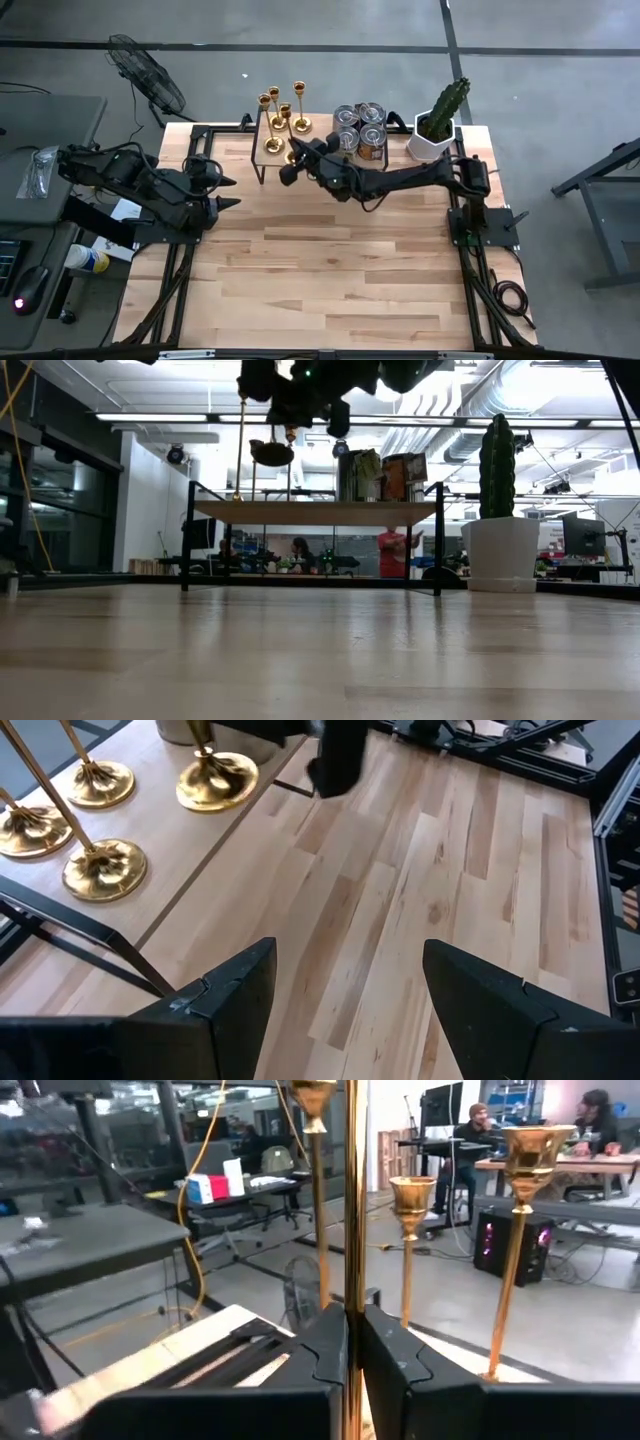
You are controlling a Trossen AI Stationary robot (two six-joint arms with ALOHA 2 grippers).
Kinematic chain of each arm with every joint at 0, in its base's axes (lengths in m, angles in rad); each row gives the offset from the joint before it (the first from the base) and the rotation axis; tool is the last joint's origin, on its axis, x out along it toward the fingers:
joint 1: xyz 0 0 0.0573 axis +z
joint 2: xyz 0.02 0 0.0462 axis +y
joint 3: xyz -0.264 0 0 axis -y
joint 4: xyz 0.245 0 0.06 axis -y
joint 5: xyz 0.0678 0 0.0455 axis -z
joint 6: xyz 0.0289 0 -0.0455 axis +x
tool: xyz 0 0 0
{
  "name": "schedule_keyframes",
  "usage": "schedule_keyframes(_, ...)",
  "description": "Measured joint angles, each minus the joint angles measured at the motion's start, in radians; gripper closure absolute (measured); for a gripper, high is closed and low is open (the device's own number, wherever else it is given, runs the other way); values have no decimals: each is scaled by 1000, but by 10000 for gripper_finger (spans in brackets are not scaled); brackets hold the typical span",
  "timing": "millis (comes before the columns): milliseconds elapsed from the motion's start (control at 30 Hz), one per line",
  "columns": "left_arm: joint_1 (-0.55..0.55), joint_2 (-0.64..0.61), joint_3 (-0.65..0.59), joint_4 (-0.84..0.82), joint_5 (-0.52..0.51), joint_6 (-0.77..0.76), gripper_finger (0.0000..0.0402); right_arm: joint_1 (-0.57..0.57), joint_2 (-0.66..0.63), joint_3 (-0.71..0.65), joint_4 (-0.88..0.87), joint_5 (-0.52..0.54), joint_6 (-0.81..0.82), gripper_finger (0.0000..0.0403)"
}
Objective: Pick & Place candle stick holders
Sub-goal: Put the gold candle holder on the shelf
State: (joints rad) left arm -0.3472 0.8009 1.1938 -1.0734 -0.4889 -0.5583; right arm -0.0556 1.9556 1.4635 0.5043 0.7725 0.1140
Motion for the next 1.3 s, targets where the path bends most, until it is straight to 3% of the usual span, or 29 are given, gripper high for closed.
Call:
schedule_keyframes(233,0,0,0,0,-1,0,156,-50,29,-1,-4,-49,-6,399)
schedule_keyframes(833,0,0,0,-7,-4,3,156,-91,100,-2,71,3,26,399)
schedule_keyframes(1167,0,0,0,-8,-3,3,156,-100,113,-2,76,-67,13,399)
schedule_keyframes(1300,0,0,0,-9,-3,3,156,-125,117,-2,85,-147,16,399)
